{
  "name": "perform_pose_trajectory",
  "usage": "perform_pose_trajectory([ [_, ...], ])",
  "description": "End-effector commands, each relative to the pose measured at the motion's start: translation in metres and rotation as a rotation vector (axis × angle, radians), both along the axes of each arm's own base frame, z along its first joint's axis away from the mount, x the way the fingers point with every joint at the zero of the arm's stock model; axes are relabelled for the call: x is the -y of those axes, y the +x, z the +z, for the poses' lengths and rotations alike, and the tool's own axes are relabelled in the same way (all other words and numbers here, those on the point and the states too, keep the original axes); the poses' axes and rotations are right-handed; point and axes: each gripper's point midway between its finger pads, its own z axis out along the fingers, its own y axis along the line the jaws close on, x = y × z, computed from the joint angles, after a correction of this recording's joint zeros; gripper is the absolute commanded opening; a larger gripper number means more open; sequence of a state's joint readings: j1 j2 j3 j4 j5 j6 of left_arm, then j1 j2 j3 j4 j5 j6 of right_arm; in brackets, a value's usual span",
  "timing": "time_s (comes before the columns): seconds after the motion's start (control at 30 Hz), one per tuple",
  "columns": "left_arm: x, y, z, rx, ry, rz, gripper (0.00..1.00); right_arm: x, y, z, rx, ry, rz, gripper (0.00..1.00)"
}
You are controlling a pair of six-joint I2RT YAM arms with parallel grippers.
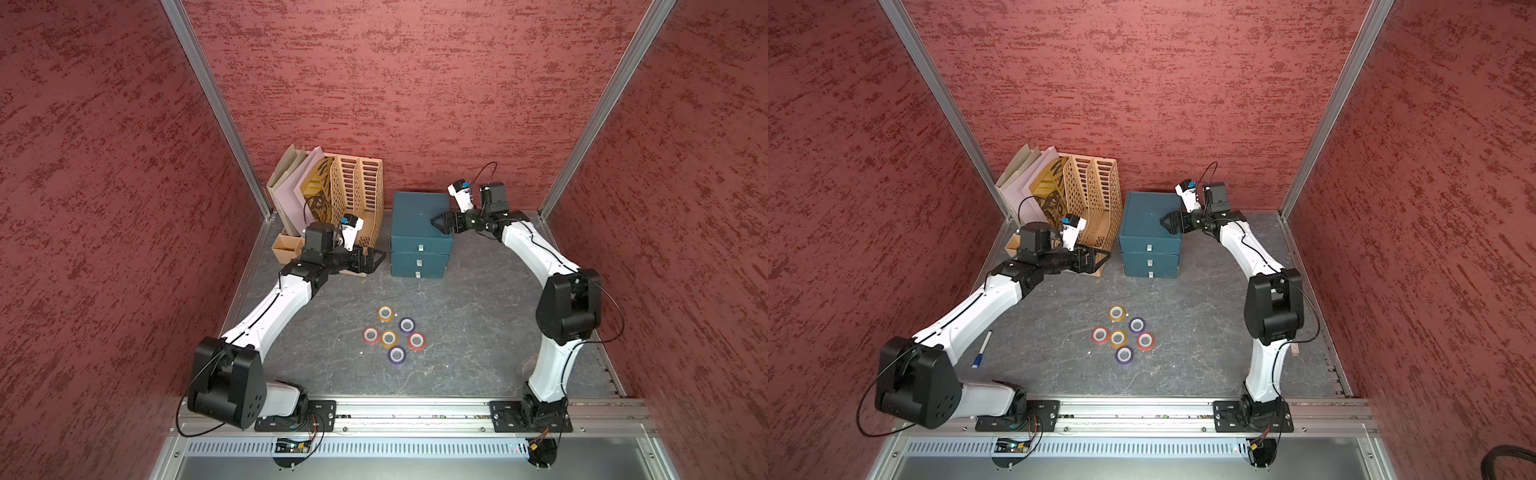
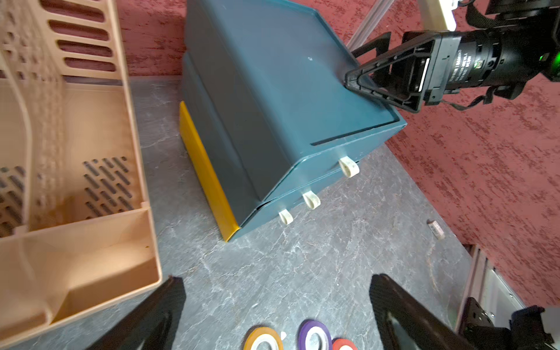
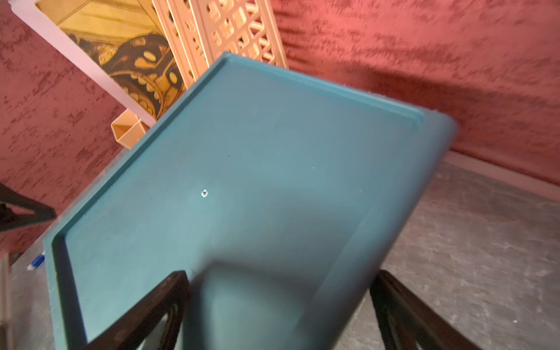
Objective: Place the transparent tape into the drawer according to color
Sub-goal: Move the storage box to the center of the board.
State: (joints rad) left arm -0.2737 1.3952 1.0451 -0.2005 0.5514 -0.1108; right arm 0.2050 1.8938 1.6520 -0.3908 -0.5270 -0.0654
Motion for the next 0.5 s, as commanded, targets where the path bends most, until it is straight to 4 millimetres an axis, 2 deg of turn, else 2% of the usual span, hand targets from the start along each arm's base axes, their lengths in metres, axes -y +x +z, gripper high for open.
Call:
perform_pose_trajectory([
  [0.0, 0.027, 0.002, 0.027, 0.047, -0.074, -0.081, 1.00, 0.029, -0.005, -0.004, 0.016, -0.102, -0.183, 0.98],
  [0.1, 0.041, 0.004, 0.033, 0.052, -0.091, -0.110, 1.00, 0.048, -0.010, 0.020, 0.089, -0.114, -0.291, 0.98],
  [0.23, 0.050, 0.007, 0.039, 0.076, -0.098, -0.115, 1.00, 0.059, -0.025, 0.041, 0.122, -0.104, -0.338, 0.99],
  [0.33, 0.053, 0.014, 0.038, 0.091, -0.091, -0.104, 1.00, 0.061, -0.039, 0.051, 0.129, -0.069, -0.353, 0.99],
  [0.47, 0.058, 0.023, 0.034, 0.125, -0.062, -0.087, 1.00, 0.061, -0.058, 0.054, 0.118, -0.017, -0.355, 0.99],
])
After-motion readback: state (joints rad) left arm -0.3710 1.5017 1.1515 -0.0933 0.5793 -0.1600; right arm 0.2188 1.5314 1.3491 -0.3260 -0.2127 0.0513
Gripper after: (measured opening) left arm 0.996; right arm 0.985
